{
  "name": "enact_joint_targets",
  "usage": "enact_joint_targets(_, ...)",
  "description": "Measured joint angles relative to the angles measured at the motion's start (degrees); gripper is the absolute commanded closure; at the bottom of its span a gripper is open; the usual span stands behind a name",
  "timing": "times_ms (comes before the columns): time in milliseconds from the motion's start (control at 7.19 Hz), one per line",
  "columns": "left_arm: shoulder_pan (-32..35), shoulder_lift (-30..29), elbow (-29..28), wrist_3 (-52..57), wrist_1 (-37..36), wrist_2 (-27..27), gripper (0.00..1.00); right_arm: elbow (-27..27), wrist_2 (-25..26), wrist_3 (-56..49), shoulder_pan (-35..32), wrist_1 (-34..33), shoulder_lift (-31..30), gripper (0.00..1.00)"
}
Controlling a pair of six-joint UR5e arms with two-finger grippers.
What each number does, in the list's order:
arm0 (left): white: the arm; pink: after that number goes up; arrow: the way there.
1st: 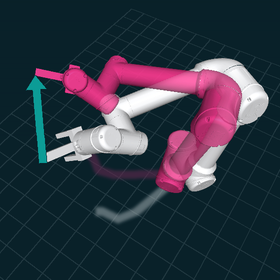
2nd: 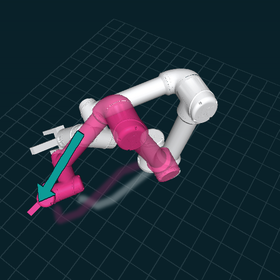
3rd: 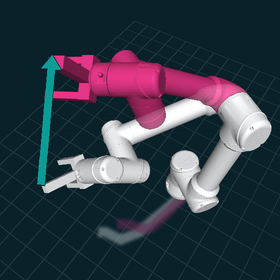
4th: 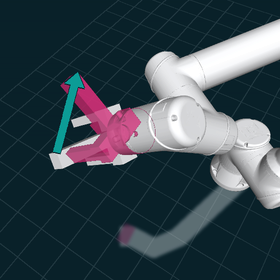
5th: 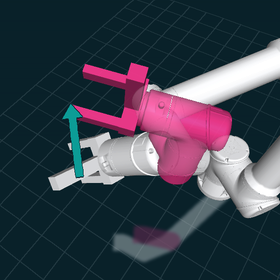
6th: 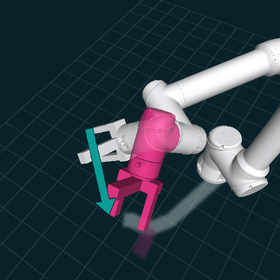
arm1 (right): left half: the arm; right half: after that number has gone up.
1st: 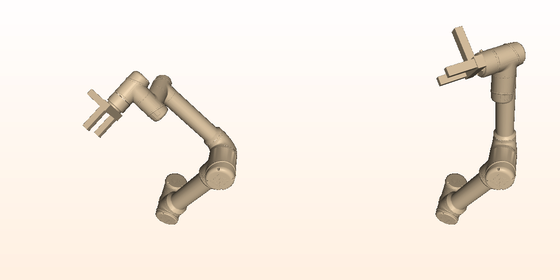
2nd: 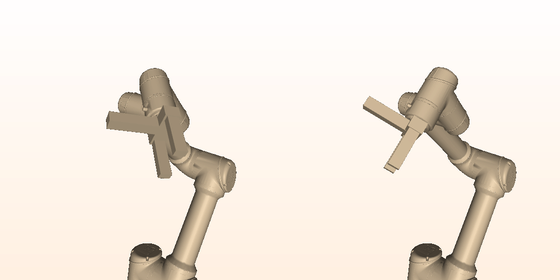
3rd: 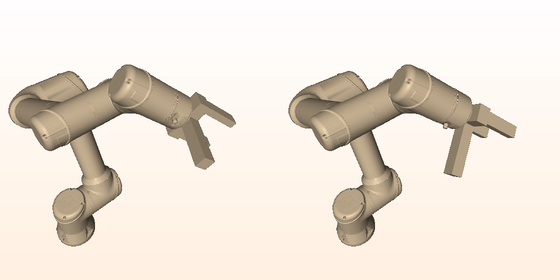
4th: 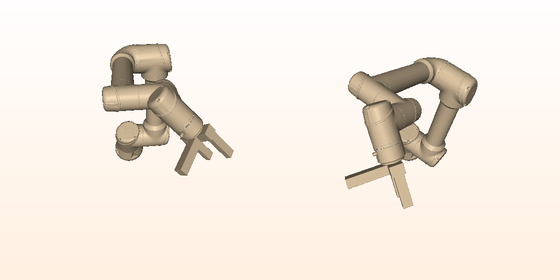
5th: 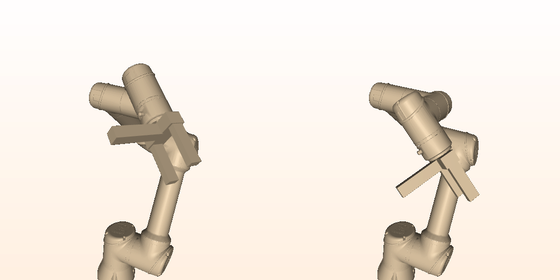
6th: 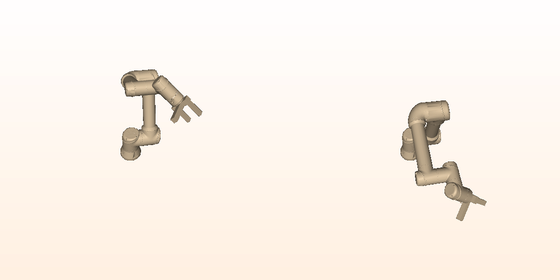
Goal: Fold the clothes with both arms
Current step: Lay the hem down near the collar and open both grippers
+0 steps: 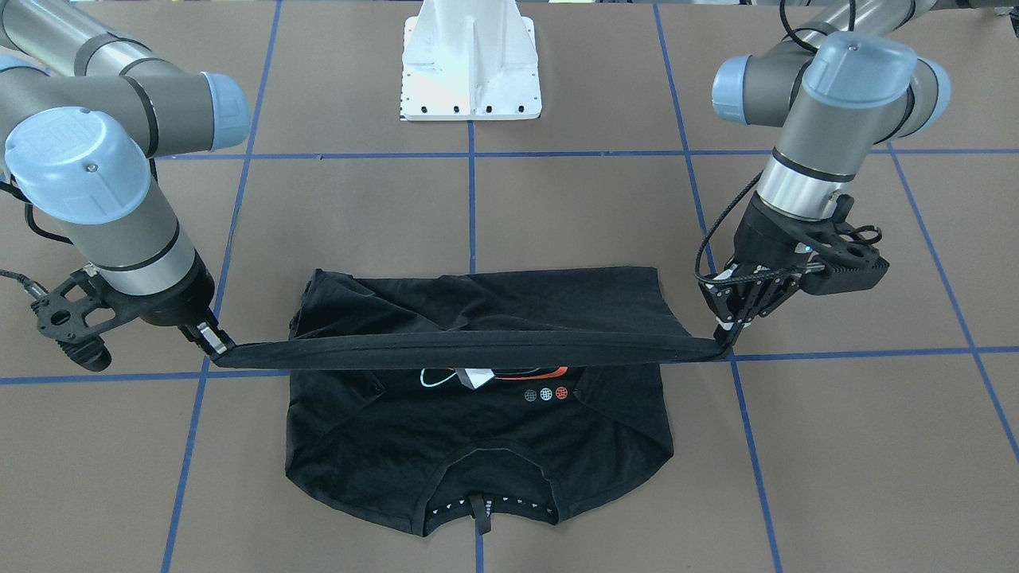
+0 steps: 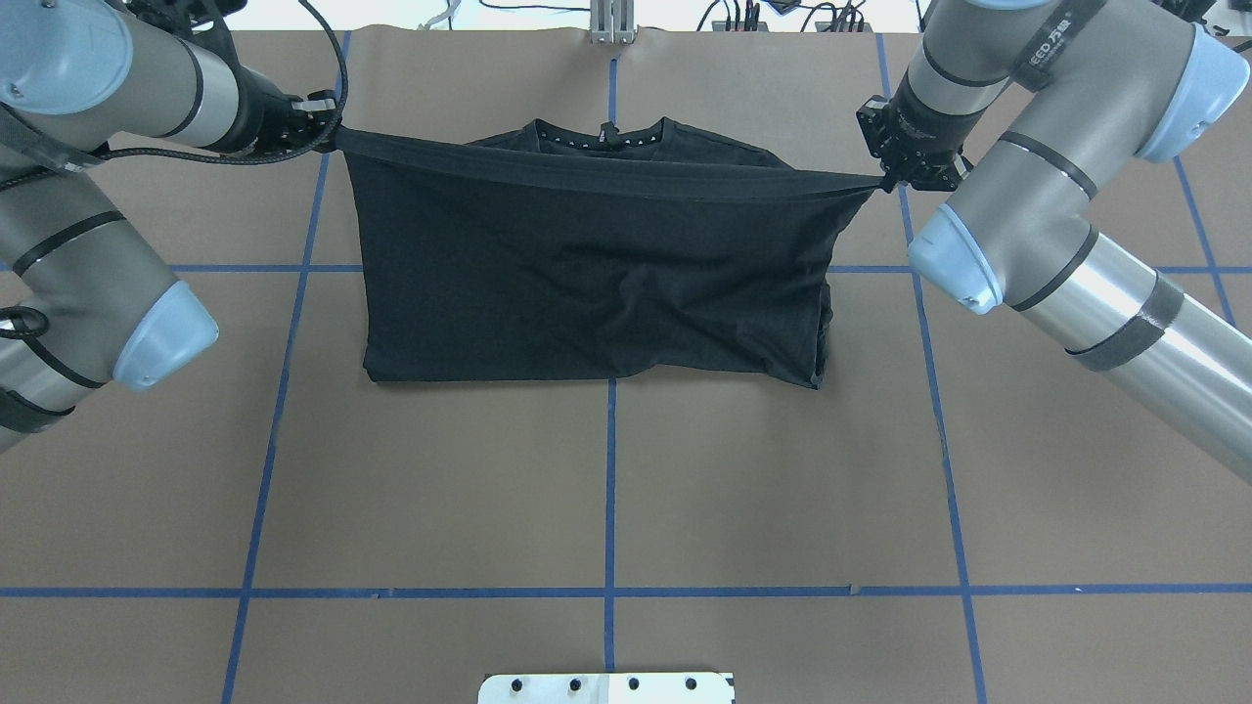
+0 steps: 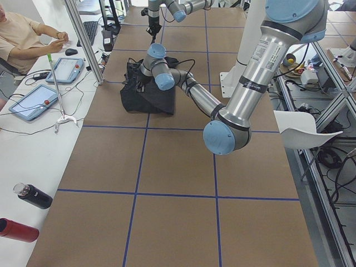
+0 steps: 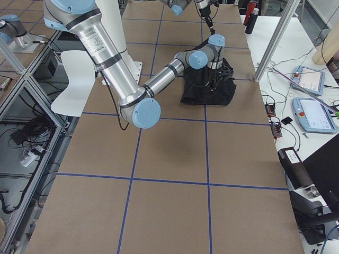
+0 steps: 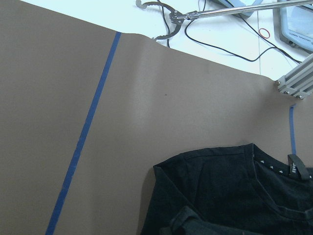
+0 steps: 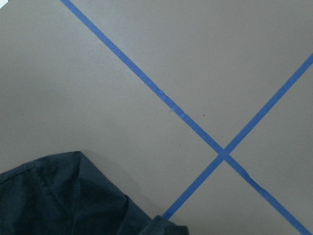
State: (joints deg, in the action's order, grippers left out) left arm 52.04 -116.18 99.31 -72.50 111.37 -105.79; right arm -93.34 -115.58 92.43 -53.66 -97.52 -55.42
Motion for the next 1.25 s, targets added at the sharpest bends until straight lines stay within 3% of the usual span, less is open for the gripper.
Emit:
enact_joint_targets(696,-0.1,-0.8,-9.4,-0.3,8.8,0.1,1.00,8.5,0.2,-0.8,1.1,5.9,2.9,1.00)
enact_joint_targets(1252,-0.2,-2.6,-15.8,-0.5,14.2,1.1,1.00,20.7,2.4,-1.3,1.2,12.7,8.3,1.00)
